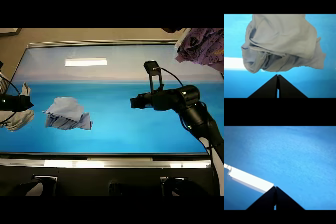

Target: Fold the clothes and pants, and hang the long-sleeved shirts on hangers.

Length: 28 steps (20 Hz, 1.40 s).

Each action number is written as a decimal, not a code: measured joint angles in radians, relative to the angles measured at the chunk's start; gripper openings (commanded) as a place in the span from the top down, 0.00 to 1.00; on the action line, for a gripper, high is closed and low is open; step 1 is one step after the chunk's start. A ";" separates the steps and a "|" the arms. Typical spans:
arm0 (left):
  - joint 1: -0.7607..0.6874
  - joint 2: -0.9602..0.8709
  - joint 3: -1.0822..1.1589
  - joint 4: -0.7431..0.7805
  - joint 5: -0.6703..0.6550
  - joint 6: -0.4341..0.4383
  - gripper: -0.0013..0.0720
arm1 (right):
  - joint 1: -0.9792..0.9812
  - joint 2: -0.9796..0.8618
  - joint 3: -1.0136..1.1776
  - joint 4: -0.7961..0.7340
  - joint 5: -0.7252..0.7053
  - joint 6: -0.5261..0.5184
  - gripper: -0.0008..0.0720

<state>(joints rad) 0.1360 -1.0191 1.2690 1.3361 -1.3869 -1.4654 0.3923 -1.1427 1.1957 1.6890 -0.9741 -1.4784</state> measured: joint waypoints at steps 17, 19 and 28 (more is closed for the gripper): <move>0.000 -0.006 0.000 -0.005 0.047 -0.001 0.90 | 0.000 0.000 0.000 0.000 0.000 0.000 0.94; 0.000 -0.014 -0.001 -0.007 0.059 -0.004 0.01 | 0.000 0.000 0.000 0.000 0.001 0.000 0.94; -0.083 -0.293 -0.003 -0.008 0.197 -0.154 0.00 | 0.000 0.000 0.000 0.000 -0.002 0.000 0.94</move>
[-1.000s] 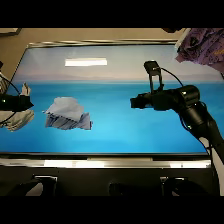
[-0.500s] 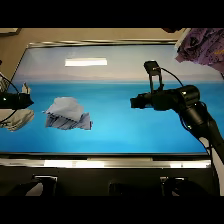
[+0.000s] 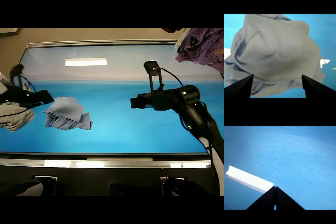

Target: Fold the clothes and pants, and hang the long-sleeved shirts on hangers.

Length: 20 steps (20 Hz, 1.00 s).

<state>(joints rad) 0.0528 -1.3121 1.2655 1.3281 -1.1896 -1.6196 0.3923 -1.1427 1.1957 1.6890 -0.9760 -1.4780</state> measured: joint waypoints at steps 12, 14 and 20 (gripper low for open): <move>-0.165 -0.277 0.018 -0.135 -0.001 -0.087 0.96 | 0.000 0.010 0.001 -0.006 -0.074 -0.004 0.94; -0.245 -0.242 0.021 -0.219 -0.008 -0.089 0.96 | 0.000 0.024 0.001 -0.025 -0.130 -0.011 0.94; -0.606 -0.237 0.024 -0.410 0.158 -0.225 0.91 | 0.000 0.097 0.001 -0.166 -0.336 -0.103 0.81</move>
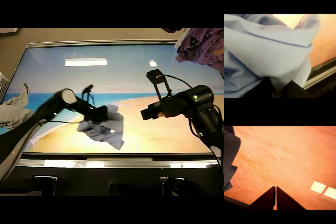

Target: Fold the clothes and pants, and hang the long-sleeved shirts on hangers.

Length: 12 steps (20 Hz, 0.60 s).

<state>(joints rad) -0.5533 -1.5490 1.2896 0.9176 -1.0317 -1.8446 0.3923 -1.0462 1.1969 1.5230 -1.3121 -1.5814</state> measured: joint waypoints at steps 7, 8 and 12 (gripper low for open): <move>-0.042 -0.063 0.013 -0.053 0.169 -0.091 0.02 | -0.054 0.023 -0.013 -0.049 -0.001 -0.052 0.51; 0.000 -0.042 0.017 -0.056 0.148 -0.063 0.02 | -0.103 0.023 -0.021 -0.034 0.017 -0.042 0.49; 0.224 0.074 0.023 -0.010 0.008 0.037 0.02 | -0.380 -0.002 -0.122 0.201 0.084 -0.037 0.49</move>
<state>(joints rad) -0.3290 -1.4750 1.3128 0.9073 -1.0241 -1.8080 0.0120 -1.0477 1.0748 1.7245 -1.2282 -1.6188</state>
